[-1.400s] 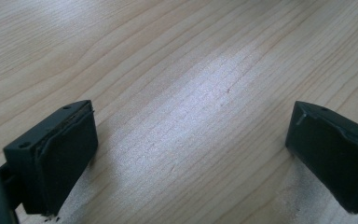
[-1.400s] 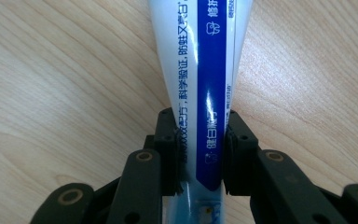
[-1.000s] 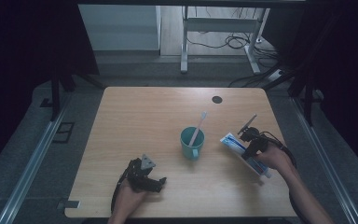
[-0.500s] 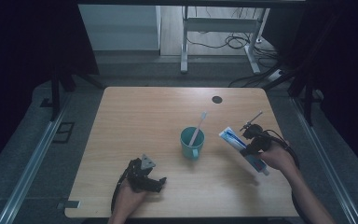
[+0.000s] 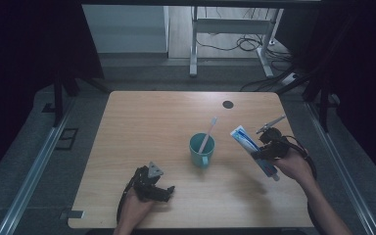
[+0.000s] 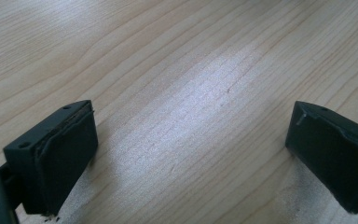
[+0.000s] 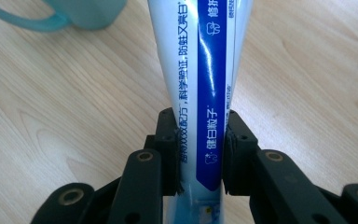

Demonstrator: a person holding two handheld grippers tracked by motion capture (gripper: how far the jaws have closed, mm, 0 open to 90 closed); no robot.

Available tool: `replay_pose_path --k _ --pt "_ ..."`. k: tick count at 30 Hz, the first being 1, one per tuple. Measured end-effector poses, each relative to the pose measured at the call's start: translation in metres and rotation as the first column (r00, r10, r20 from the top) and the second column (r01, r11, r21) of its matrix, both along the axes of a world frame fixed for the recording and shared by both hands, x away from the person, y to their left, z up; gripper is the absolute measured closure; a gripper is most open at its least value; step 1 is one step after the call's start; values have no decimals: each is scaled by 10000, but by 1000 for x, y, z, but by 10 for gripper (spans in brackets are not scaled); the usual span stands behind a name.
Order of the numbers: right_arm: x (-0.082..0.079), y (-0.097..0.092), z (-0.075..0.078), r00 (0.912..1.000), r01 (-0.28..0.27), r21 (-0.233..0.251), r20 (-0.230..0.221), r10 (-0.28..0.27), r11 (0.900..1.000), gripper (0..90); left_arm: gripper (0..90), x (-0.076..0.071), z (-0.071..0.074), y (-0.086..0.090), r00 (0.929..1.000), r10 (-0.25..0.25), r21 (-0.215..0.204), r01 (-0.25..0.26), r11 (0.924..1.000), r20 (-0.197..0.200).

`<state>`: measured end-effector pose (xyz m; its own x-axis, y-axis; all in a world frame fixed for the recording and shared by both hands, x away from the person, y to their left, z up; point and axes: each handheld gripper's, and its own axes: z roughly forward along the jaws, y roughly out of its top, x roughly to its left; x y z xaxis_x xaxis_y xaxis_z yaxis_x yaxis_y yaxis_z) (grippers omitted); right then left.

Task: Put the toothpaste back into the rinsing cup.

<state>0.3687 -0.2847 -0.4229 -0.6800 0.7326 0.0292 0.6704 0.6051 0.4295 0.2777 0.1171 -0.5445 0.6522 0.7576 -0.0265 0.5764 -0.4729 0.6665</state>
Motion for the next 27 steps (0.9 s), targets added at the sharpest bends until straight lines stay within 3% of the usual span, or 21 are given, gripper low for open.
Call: replay_pose_path --k 14,27 --pt "-10 1 4 9947 -56 1116 1029 -60 9937 715 23 0 0 0 10000 -20 19 20 10000 10" --pt "-19 8 5 9809 -343 2278 1942 -109 9731 716 23 0 0 0 10000 24 -32 -24 10000 24"
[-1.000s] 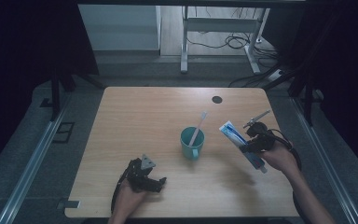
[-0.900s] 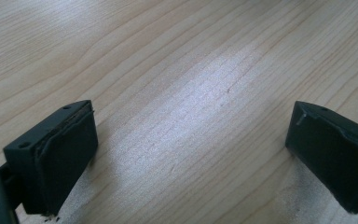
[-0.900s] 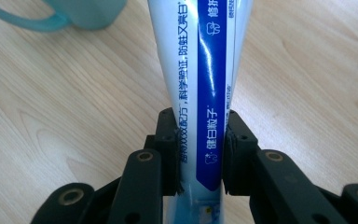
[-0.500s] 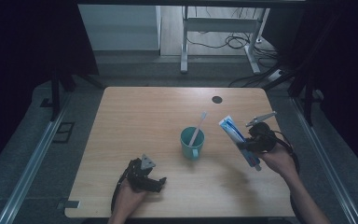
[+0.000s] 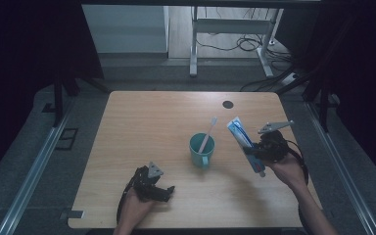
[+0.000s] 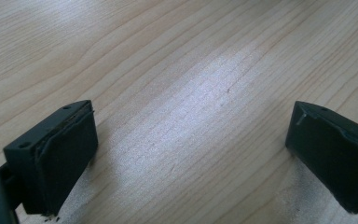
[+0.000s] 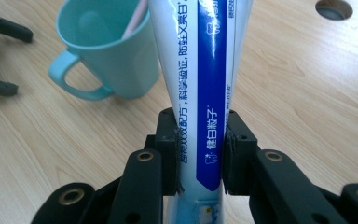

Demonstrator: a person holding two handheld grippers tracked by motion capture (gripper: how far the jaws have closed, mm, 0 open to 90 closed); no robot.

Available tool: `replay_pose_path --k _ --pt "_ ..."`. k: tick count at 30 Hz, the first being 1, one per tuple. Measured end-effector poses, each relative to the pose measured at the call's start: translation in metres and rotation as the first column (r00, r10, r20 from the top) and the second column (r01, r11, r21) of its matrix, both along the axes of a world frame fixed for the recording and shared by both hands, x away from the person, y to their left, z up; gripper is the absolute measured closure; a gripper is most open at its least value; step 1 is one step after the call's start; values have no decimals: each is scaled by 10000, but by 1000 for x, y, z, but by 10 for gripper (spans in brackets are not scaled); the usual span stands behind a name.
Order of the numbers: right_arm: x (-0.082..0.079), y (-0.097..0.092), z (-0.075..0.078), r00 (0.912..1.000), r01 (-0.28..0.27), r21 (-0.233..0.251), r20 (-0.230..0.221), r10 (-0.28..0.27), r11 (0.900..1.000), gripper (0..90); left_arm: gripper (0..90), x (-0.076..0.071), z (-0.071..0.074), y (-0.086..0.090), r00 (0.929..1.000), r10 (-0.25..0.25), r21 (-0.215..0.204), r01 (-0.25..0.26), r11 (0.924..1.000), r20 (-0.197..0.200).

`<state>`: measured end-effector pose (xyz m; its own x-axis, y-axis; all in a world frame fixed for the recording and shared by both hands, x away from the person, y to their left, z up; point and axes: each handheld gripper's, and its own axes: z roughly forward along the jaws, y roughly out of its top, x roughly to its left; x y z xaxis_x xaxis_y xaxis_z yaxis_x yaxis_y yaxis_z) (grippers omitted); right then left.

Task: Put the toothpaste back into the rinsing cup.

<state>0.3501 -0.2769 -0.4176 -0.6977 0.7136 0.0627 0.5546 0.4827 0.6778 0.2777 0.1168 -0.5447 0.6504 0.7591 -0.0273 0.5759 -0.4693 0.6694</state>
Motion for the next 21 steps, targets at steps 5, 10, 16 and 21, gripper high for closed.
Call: replay_pose_path --k 5,10,16,21 --pt "-4 3 1 9993 -64 433 362 48 9990 716 23 0 0 0 10000 -7 5 7 10000 0" --pt "-6 6 2 9979 -164 854 642 109 9962 716 23 0 0 0 10000 -15 13 15 10000 5" --pt "-8 12 1 9937 -323 1298 1104 180 9910 716 23 0 0 0 10000 -26 25 26 10000 15" --pt "-9 18 0 9892 -438 1578 1453 207 9865 716 24 0 0 0 10000 -31 25 31 10000 18"
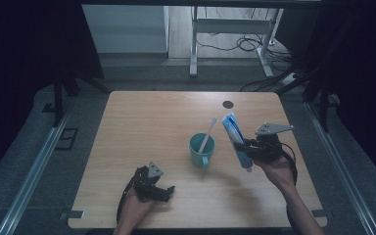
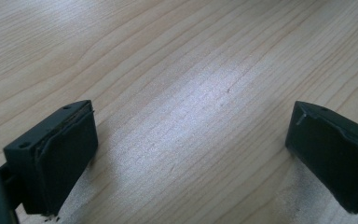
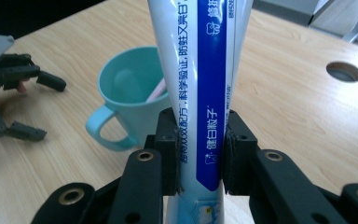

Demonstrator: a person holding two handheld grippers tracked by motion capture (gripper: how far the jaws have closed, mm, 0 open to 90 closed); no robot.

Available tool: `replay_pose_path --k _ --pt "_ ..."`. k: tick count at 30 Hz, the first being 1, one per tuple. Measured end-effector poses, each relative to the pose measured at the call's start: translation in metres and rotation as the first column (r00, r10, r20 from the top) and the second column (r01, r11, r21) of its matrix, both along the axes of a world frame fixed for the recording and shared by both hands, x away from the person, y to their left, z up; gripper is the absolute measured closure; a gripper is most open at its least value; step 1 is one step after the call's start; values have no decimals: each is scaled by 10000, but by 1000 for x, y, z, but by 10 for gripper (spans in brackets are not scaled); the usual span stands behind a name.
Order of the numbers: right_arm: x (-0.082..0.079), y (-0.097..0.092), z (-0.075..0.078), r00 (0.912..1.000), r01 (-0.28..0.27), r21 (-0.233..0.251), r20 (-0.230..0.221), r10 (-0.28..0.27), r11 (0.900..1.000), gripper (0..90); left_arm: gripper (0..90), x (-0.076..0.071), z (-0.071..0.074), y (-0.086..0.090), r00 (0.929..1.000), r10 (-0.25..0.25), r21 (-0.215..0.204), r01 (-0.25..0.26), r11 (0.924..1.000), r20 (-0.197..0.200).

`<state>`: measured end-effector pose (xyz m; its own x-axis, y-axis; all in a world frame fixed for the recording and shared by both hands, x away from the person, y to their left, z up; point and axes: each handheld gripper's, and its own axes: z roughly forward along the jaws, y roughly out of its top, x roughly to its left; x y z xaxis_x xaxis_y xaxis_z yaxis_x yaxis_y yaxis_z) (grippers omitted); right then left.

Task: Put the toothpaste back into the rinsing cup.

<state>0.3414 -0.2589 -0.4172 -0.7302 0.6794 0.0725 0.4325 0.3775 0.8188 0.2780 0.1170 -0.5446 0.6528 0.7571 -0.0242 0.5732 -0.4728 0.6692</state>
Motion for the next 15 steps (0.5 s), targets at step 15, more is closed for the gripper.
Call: replay_pose_path --k 15 --pt "3 20 6 9978 -72 594 667 33 9982 716 23 0 0 0 10000 -3 -17 3 10000 17"
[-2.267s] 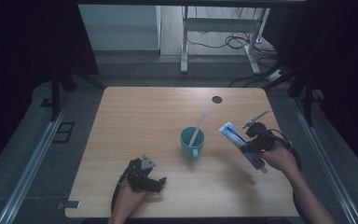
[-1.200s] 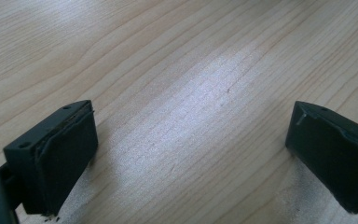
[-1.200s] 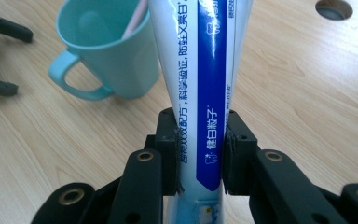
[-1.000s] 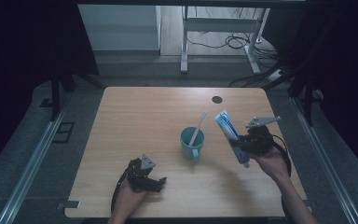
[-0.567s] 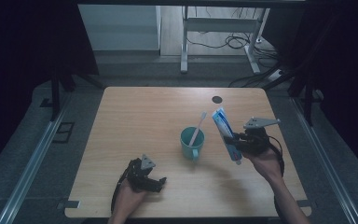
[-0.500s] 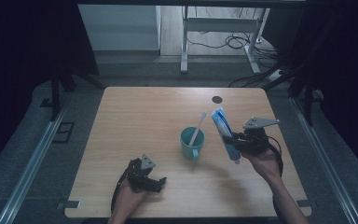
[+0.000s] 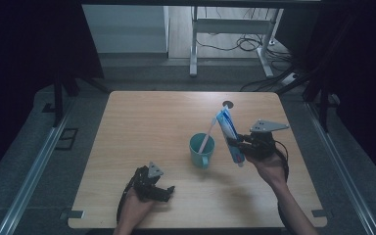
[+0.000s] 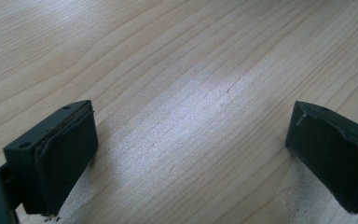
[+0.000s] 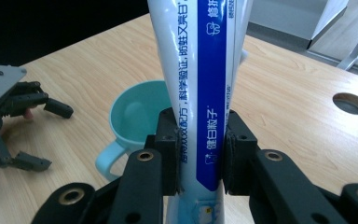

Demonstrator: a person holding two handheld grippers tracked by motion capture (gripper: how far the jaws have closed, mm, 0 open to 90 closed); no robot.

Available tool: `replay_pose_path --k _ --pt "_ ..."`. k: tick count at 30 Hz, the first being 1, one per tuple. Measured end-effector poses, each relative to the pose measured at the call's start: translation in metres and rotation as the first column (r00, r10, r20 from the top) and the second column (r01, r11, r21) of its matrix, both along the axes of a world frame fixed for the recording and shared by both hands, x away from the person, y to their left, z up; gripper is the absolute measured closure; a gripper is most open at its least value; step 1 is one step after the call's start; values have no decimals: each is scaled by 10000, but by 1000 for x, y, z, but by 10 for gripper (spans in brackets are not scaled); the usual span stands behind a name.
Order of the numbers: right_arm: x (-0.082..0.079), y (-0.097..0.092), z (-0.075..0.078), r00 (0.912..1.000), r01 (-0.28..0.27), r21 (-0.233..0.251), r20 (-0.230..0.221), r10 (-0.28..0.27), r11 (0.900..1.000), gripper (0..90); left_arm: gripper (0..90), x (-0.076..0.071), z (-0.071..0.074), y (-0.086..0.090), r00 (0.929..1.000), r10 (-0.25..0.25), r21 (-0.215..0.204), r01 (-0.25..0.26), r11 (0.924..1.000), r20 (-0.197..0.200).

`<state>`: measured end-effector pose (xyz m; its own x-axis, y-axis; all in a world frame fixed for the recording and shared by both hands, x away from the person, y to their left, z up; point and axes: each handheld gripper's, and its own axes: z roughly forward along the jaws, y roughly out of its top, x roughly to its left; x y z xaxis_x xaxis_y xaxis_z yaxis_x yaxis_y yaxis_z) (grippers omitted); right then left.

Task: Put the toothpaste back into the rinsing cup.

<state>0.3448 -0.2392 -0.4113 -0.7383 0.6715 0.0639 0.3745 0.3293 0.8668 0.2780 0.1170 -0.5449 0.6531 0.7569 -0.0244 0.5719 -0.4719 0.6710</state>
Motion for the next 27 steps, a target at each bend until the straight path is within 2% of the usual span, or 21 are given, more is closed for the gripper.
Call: replay_pose_path --k 27 --pt "15 27 17 9984 -133 835 554 87 9964 716 23 0 0 0 10000 0 11 0 10000 -17"
